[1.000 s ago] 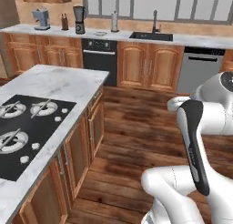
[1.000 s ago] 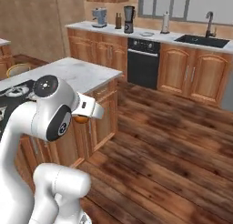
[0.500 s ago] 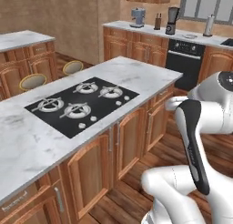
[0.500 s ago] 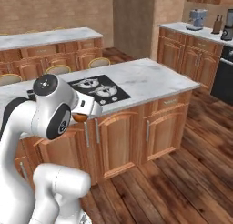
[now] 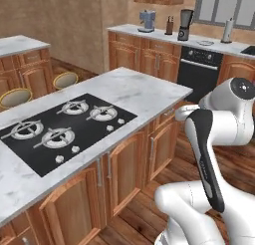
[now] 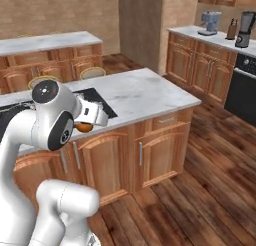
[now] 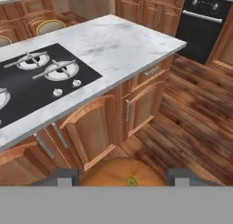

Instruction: Pick the tangerine and mango from the fridge and place them on the plate next to the blender to make a fruit smoothie.

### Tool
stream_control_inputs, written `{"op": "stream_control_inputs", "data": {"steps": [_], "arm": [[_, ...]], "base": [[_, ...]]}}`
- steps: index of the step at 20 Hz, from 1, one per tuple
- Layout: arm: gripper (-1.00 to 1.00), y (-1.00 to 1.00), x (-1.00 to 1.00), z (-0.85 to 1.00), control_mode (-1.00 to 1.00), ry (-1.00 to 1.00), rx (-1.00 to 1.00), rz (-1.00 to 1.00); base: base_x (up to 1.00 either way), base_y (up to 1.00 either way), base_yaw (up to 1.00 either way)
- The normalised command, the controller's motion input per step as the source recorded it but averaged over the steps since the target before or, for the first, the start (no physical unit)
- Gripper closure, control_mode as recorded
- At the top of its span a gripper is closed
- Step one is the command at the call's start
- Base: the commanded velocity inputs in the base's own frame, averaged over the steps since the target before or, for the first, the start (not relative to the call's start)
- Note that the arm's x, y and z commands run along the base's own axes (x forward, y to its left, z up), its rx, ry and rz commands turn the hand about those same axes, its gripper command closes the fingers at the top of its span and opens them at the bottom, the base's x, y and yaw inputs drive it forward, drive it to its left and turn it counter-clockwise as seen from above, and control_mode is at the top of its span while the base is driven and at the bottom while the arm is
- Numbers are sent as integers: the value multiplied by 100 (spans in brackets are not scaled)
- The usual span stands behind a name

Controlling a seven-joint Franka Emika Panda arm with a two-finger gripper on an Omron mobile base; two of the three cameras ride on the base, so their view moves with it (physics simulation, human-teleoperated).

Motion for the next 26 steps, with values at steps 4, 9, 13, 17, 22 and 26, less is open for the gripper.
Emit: {"op": "stream_control_inputs", "data": {"steps": [4, 9, 13, 17, 22, 26], "arm": [[100, 0, 0, 0, 100, 0, 0, 0], [100, 0, 0, 0, 100, 0, 0, 0], [100, 0, 0, 0, 100, 0, 0, 0], [100, 0, 0, 0, 100, 0, 0, 0], [100, 0, 0, 0, 100, 0, 0, 0], [100, 0, 0, 0, 100, 0, 0, 0]], "base": [[100, -100, 0], [100, -100, 0], [100, -100, 0], [100, -100, 0], [100, -100, 0], [100, -100, 0]]}}
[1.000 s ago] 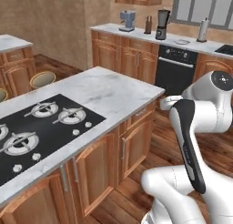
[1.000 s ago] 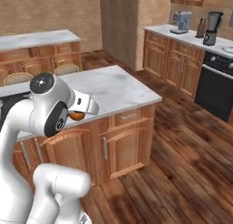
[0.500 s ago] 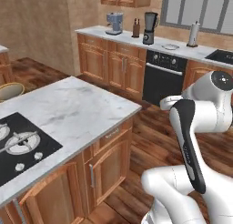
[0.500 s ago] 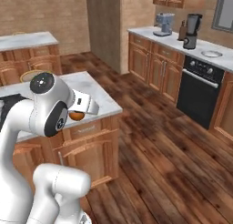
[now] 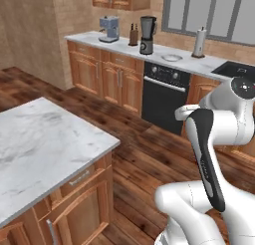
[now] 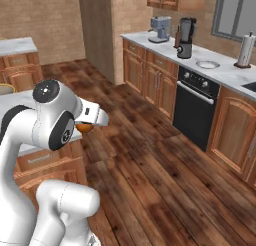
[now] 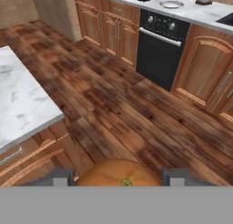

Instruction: Pick the tangerine and mango from the fridge and place them on the plate next to the blender to make a fruit smoothie.

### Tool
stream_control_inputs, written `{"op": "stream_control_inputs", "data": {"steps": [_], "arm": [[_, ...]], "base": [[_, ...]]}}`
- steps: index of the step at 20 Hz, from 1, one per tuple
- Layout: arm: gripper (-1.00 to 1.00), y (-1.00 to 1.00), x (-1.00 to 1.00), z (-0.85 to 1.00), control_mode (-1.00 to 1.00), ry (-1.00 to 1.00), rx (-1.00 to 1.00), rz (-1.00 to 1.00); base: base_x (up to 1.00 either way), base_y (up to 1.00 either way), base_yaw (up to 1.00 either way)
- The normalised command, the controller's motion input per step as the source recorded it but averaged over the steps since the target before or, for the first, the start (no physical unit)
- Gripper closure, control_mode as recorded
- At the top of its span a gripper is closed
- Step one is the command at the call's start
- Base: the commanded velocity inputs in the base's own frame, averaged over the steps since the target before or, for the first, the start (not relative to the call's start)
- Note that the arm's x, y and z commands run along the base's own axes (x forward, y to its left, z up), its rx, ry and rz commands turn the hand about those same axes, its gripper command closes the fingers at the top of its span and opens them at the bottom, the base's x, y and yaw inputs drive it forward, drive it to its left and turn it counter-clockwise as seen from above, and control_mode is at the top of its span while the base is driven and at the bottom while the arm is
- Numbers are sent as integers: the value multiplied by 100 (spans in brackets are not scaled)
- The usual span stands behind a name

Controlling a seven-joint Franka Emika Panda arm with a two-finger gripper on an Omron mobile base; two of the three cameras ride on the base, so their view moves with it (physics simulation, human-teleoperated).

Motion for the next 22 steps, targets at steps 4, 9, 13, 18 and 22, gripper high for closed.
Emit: {"op": "stream_control_inputs", "data": {"steps": [4, 9, 13, 18, 22], "arm": [[100, 0, 0, 0, 100, 0, 0, 0], [100, 0, 0, 0, 100, 0, 0, 0], [100, 0, 0, 0, 100, 0, 0, 0], [100, 0, 0, 0, 100, 0, 0, 0], [100, 0, 0, 0, 100, 0, 0, 0]], "base": [[100, -100, 2], [100, -98, 3], [100, -85, 5], [100, -65, 1], [100, -26, 0]]}}
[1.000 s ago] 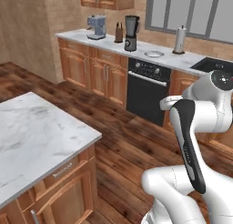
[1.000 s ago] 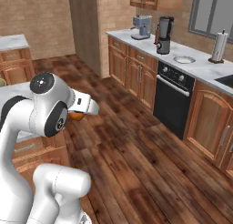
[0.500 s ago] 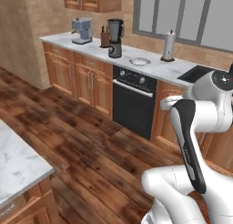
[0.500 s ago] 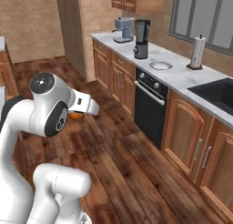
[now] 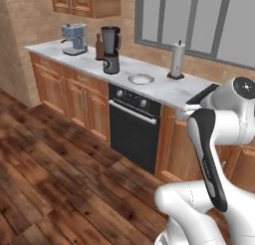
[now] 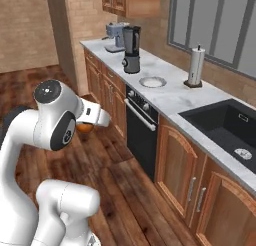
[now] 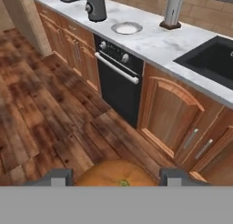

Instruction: Pick the tangerine and mango from the fridge and place them on the plate next to the blender to make a fruit smoothie.

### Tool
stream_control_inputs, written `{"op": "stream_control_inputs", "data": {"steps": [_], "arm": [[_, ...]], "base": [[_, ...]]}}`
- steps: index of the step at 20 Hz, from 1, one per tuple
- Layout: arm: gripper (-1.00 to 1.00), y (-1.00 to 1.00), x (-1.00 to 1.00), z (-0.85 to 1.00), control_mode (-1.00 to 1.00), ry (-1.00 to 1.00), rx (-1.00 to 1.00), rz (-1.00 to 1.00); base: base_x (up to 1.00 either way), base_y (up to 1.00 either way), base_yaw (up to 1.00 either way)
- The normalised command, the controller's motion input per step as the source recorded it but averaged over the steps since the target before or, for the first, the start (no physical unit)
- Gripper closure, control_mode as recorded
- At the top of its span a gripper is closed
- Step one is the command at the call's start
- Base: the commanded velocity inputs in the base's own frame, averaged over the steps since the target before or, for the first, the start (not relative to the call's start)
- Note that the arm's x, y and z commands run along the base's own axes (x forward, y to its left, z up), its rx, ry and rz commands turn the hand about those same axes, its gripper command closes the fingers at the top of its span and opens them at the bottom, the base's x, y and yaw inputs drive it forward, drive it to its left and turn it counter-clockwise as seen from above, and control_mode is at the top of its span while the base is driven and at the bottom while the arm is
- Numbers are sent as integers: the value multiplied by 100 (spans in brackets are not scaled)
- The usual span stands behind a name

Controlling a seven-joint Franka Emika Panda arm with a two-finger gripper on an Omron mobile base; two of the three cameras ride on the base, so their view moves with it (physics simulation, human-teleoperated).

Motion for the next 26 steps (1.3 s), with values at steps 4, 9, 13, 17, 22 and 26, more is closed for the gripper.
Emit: {"op": "stream_control_inputs", "data": {"steps": [4, 9, 13, 17, 22, 26], "arm": [[100, 0, 0, 0, 100, 0, 0, 0], [100, 0, 0, 0, 100, 0, 0, 0], [100, 0, 0, 0, 100, 0, 0, 0], [100, 0, 0, 0, 100, 0, 0, 0], [100, 0, 0, 0, 100, 0, 0, 0], [100, 0, 0, 0, 100, 0, 0, 0]], "base": [[100, -5, -2], [100, 17, -16], [100, 41, -29], [100, 50, -37], [100, 44, -47], [100, 33, -51]]}}
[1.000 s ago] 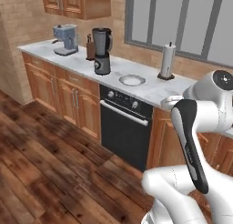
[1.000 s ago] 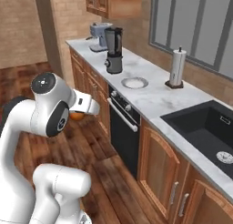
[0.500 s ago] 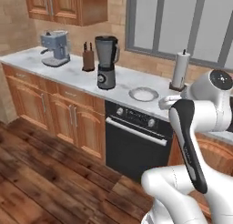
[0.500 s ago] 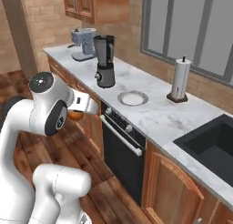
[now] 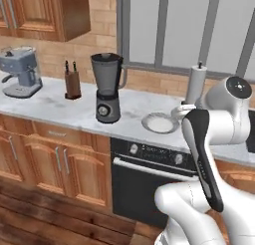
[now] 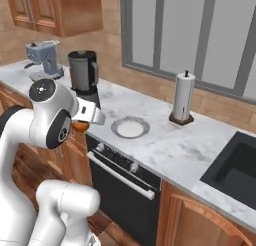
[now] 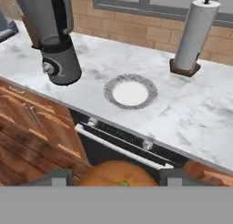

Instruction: Pick the tangerine and mango from the fridge and place them on the plate next to the blender to make a fruit smoothie.

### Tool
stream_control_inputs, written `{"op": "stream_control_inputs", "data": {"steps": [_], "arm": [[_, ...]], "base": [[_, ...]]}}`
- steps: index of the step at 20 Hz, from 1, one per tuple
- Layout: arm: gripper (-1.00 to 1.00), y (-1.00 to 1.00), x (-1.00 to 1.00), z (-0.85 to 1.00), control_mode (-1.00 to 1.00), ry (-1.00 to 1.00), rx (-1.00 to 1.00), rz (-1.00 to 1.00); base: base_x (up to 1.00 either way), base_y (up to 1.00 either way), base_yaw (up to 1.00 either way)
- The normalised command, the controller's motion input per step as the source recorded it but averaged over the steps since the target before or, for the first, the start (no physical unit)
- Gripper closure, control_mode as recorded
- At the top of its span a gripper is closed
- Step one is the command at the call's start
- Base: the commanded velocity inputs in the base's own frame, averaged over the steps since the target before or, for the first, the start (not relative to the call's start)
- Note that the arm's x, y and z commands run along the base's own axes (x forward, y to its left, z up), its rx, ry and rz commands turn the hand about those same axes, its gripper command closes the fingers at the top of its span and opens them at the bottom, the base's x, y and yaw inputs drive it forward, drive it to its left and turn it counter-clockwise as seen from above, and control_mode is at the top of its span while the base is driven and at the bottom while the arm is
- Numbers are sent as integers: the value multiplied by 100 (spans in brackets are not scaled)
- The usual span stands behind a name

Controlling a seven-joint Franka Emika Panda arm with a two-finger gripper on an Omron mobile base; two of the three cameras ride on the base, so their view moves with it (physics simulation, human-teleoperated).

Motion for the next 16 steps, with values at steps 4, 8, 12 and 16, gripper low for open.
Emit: {"op": "stream_control_inputs", "data": {"steps": [4, 8, 12, 16], "arm": [[100, 0, 0, 0, 100, 0, 0, 0], [100, 0, 0, 0, 100, 0, 0, 0], [100, 0, 0, 0, 100, 0, 0, 0], [100, 0, 5, -10, -100, 3, 0, 0]], "base": [[96, 37, -60], [92, 43, -58], [68, 51, -45], [6, 4, -3]]}}
